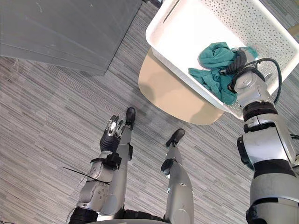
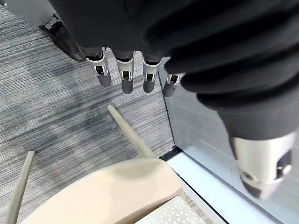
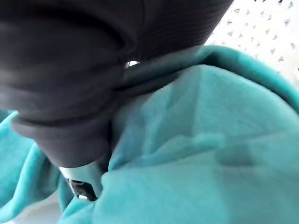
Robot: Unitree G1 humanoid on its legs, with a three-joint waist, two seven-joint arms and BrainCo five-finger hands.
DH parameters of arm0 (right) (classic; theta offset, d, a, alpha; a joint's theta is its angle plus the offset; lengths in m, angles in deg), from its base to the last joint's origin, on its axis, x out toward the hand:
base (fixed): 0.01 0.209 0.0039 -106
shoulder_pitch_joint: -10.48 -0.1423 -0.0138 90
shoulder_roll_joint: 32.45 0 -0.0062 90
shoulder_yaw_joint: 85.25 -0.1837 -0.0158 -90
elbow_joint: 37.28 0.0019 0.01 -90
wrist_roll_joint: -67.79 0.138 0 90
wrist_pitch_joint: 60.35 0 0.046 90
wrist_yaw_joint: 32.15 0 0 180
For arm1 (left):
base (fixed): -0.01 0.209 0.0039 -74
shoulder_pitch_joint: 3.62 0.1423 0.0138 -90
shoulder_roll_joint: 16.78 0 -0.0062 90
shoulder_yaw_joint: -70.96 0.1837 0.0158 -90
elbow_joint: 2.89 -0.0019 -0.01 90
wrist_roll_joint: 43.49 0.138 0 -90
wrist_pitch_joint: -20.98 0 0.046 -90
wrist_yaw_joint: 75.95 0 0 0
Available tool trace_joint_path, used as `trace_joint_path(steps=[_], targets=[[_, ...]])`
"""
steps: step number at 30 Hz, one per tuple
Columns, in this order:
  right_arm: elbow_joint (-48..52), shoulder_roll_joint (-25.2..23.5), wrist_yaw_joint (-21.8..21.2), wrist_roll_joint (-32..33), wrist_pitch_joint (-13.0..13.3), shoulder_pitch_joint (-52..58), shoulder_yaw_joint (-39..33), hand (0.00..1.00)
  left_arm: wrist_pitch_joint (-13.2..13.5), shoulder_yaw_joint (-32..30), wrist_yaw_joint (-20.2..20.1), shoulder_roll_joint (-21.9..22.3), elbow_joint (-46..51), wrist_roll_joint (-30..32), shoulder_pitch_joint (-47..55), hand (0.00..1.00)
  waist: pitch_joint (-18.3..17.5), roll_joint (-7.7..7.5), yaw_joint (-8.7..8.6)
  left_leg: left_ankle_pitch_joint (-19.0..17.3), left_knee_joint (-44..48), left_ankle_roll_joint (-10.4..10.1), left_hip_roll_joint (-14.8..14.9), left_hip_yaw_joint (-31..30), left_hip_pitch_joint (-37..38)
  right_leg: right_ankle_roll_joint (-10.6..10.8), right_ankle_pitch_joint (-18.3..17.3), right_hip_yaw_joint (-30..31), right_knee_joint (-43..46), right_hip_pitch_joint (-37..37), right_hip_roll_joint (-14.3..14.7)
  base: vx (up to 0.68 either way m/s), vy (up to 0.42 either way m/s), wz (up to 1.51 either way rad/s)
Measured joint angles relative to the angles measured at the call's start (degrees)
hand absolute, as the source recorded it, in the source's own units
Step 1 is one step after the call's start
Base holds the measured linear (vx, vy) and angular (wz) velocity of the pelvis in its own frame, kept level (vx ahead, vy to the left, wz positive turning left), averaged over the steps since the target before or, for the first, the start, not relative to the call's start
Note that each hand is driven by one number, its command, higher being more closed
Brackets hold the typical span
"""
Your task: Pick up the laundry basket with both hands and put the clothes into the washing machine.
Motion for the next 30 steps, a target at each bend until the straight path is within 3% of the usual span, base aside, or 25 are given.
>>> trace_joint_path(steps=[8, 13, 18, 25, 30], targets=[[3.9, -3.9, 2.3, 1.4, -0.2, 2.5, -3.4, 1.00, 0.0, -0.5, 0.3, 0.1, 2.2, 0.0, 0.0, 0.00, -0.3, 0.44, 0.01, 0.0, 0.7, 0.0, 0.5, 1.5, 2.2, -0.1, 0.0, 1.8, 0.8, 1.0, 0.0, 0.01, 0.020, -0.09], [12.4, -5.0, 7.9, 5.5, -0.2, 4.8, -13.2, 1.00, 0.5, -0.4, 2.2, -0.4, 2.4, 0.9, -0.9, 0.00, -0.3, 0.50, -0.66, 0.0, 0.6, -0.1, 1.0, 1.5, 6.5, -0.2, 0.0, 1.8, 0.9, 5.0, 0.7, 0.00, 0.000, 0.00], [22.8, -5.1, 12.3, 6.7, -0.1, 6.6, -21.0, 1.00, 0.8, -0.1, 2.9, -3.9, 1.5, 2.9, -1.0, 0.00, -0.6, 0.69, -2.30, 0.2, -1.6, -0.3, 0.8, 1.5, 11.9, -0.2, -0.2, 1.9, 1.0, 9.4, 0.8, 0.00, 0.013, 0.05], [35.4, -8.6, 15.0, 4.7, 0.0, 17.6, -28.5, 1.00, 1.2, -0.5, 3.7, -7.6, 1.0, 7.9, 2.0, 0.00, -8.8, 0.86, -3.67, 0.6, -4.3, 0.1, -0.6, 2.0, 17.9, 1.2, -1.7, 2.3, 1.3, 14.0, -0.5, 0.05, 0.006, 0.05], [44.5, -13.4, 14.8, 4.2, 0.7, 24.6, -30.5, 1.00, 1.2, -1.4, 3.7, -9.4, 2.4, 12.3, 4.0, 0.00, -11.4, 0.77, -5.17, 0.5, -5.7, 0.2, -0.9, 2.8, 21.4, 1.4, -2.5, 2.7, 1.8, 16.3, -1.0, 0.04, -0.009, -0.01]])
